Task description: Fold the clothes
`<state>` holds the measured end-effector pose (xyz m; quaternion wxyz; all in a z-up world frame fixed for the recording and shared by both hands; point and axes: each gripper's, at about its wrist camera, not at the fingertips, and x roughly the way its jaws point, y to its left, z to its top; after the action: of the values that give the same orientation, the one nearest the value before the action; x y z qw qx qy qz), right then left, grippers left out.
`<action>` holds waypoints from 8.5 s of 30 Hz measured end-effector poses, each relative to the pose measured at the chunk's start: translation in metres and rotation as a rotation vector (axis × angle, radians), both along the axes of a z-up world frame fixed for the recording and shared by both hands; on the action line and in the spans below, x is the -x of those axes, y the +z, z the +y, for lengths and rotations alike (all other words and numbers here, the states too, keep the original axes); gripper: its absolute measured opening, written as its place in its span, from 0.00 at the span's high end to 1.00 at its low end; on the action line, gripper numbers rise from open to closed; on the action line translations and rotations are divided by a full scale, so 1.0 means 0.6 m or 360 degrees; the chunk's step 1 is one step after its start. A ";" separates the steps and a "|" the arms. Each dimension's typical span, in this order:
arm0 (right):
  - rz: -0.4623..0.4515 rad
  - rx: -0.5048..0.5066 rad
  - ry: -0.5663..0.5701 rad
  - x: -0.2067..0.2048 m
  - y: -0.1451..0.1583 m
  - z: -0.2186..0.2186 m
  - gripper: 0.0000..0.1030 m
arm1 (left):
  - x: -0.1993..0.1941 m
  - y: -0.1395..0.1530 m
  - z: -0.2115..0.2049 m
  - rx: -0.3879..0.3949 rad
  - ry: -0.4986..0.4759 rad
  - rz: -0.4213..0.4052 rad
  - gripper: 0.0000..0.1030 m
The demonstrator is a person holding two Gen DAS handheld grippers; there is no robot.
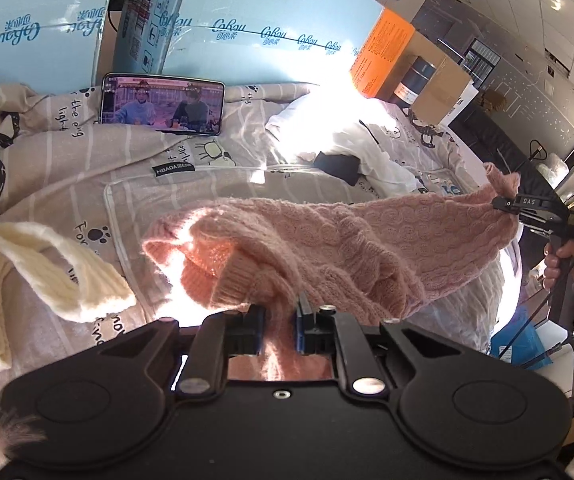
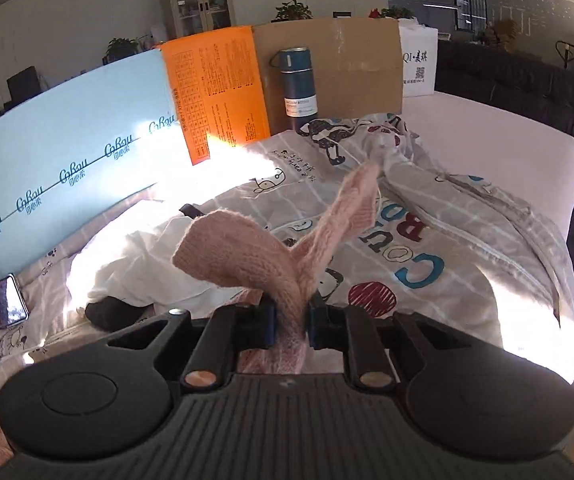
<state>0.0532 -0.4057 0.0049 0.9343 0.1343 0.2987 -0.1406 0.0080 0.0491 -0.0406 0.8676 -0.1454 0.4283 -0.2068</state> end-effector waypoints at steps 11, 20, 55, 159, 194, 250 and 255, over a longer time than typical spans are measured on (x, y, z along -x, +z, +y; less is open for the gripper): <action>0.0184 -0.0169 -0.0287 0.046 -0.114 -0.064 0.85 | 0.033 -0.055 -0.007 -0.0543 -0.0054 0.0044 0.84; 0.0143 -0.0179 -0.0659 0.106 -0.123 -0.113 0.37 | 0.067 -0.034 -0.089 -0.0720 -0.0532 -0.0400 0.40; 0.0060 -0.0229 -0.0378 0.058 -0.026 -0.046 0.95 | 0.011 -0.023 -0.185 -0.0773 -0.0669 -0.0635 0.90; 0.0422 0.0052 -0.0626 0.059 -0.146 -0.107 0.93 | 0.008 -0.096 -0.083 -0.0657 -0.0026 0.0037 0.19; 0.0389 -0.0383 0.0573 -0.171 -0.135 0.275 0.81 | -0.161 -0.082 -0.113 -0.0661 0.0105 -0.0264 0.41; 0.0239 -0.0044 0.0194 0.005 -0.078 0.191 0.32 | -0.046 -0.045 -0.108 -0.0692 -0.0114 -0.0649 0.01; 0.0282 -0.0090 -0.0054 0.051 -0.086 0.121 0.31 | 0.005 -0.048 -0.113 -0.0662 -0.0275 -0.0586 0.00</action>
<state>0.0226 -0.3330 -0.0467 0.8975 0.1528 0.3818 -0.1591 0.0053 -0.0187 -0.0694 0.9211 0.1127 0.3076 -0.2105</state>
